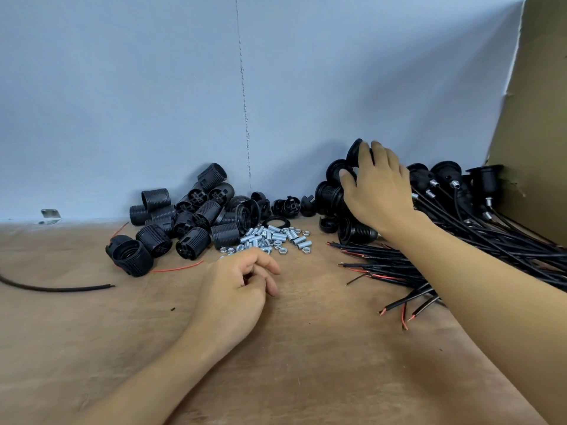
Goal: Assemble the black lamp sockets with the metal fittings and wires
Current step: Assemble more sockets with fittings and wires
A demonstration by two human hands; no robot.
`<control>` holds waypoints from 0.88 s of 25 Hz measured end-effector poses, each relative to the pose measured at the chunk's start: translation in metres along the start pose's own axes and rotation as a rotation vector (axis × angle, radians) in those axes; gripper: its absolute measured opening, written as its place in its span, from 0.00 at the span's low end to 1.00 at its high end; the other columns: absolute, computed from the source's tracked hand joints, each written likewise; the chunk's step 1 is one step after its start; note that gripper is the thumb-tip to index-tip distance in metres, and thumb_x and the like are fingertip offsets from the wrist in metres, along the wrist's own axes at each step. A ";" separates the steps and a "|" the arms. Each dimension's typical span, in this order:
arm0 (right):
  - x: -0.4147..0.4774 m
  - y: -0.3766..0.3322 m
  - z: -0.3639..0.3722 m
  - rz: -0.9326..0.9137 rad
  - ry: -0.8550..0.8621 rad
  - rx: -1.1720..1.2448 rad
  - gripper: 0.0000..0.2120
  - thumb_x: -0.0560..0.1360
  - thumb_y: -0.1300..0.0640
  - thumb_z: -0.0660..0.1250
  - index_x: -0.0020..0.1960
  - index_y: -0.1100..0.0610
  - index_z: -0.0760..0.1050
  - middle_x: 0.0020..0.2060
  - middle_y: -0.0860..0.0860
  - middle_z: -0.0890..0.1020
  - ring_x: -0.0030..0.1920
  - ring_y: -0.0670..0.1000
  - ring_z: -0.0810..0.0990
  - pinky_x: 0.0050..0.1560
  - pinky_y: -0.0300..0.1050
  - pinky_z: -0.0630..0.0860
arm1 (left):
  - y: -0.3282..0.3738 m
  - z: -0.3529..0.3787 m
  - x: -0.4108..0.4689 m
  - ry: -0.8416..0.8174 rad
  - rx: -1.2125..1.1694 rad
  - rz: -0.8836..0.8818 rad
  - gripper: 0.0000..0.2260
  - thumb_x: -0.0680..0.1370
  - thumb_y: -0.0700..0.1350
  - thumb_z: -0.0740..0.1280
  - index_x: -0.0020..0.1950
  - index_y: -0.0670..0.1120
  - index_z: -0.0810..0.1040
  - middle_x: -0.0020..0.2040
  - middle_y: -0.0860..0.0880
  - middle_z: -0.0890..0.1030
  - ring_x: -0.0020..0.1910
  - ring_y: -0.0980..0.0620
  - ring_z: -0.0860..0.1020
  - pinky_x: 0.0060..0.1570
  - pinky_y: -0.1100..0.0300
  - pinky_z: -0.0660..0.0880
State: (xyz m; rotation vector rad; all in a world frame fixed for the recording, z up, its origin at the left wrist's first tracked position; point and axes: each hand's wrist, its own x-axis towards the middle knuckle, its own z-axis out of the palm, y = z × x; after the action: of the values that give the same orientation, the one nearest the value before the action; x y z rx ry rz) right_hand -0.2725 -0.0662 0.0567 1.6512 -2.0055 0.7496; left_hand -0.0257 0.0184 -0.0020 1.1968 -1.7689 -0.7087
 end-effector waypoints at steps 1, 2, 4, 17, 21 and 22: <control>0.002 0.001 0.000 0.017 -0.029 0.004 0.31 0.83 0.45 0.56 0.79 0.61 0.55 0.78 0.60 0.59 0.77 0.61 0.58 0.73 0.60 0.59 | 0.000 0.000 0.000 -0.002 0.003 -0.001 0.22 0.74 0.27 0.60 0.40 0.54 0.82 0.32 0.56 0.84 0.27 0.56 0.75 0.31 0.74 0.69; 0.004 0.002 0.000 0.025 -0.049 0.002 0.31 0.83 0.45 0.55 0.79 0.61 0.54 0.78 0.60 0.59 0.76 0.61 0.58 0.72 0.60 0.60 | -0.001 0.000 0.000 -0.004 0.006 0.000 0.22 0.74 0.28 0.60 0.40 0.54 0.82 0.32 0.56 0.84 0.29 0.54 0.76 0.32 0.74 0.69; 0.004 0.003 -0.001 0.031 -0.064 -0.011 0.31 0.83 0.44 0.54 0.79 0.61 0.54 0.78 0.60 0.59 0.76 0.61 0.59 0.72 0.61 0.61 | -0.001 0.000 0.000 -0.007 0.015 0.005 0.22 0.74 0.28 0.60 0.40 0.54 0.82 0.32 0.56 0.84 0.30 0.53 0.78 0.33 0.74 0.69; -0.005 -0.007 0.009 0.034 -0.118 -0.070 0.39 0.81 0.35 0.43 0.81 0.62 0.46 0.81 0.59 0.45 0.80 0.57 0.41 0.76 0.65 0.39 | -0.001 0.002 0.001 -0.004 0.036 0.022 0.22 0.73 0.27 0.60 0.39 0.54 0.82 0.32 0.55 0.84 0.34 0.47 0.80 0.35 0.67 0.72; -0.018 -0.015 0.008 -0.079 -0.030 -0.091 0.36 0.82 0.39 0.46 0.80 0.63 0.49 0.81 0.59 0.46 0.80 0.56 0.40 0.77 0.64 0.38 | -0.001 0.002 0.001 -0.018 0.025 0.011 0.21 0.73 0.27 0.60 0.40 0.53 0.82 0.33 0.55 0.84 0.34 0.48 0.78 0.33 0.71 0.71; -0.022 -0.021 0.007 -0.113 -0.017 -0.087 0.36 0.82 0.40 0.47 0.80 0.63 0.50 0.81 0.59 0.47 0.80 0.56 0.41 0.77 0.63 0.38 | -0.001 0.003 0.002 -0.022 0.024 0.006 0.21 0.73 0.27 0.60 0.40 0.53 0.82 0.32 0.55 0.84 0.33 0.49 0.78 0.33 0.69 0.70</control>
State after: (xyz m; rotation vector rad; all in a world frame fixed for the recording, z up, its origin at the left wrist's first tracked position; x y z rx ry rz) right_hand -0.2480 -0.0575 0.0400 1.7096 -1.9102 0.6010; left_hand -0.0277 0.0163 -0.0039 1.2033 -1.8034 -0.7008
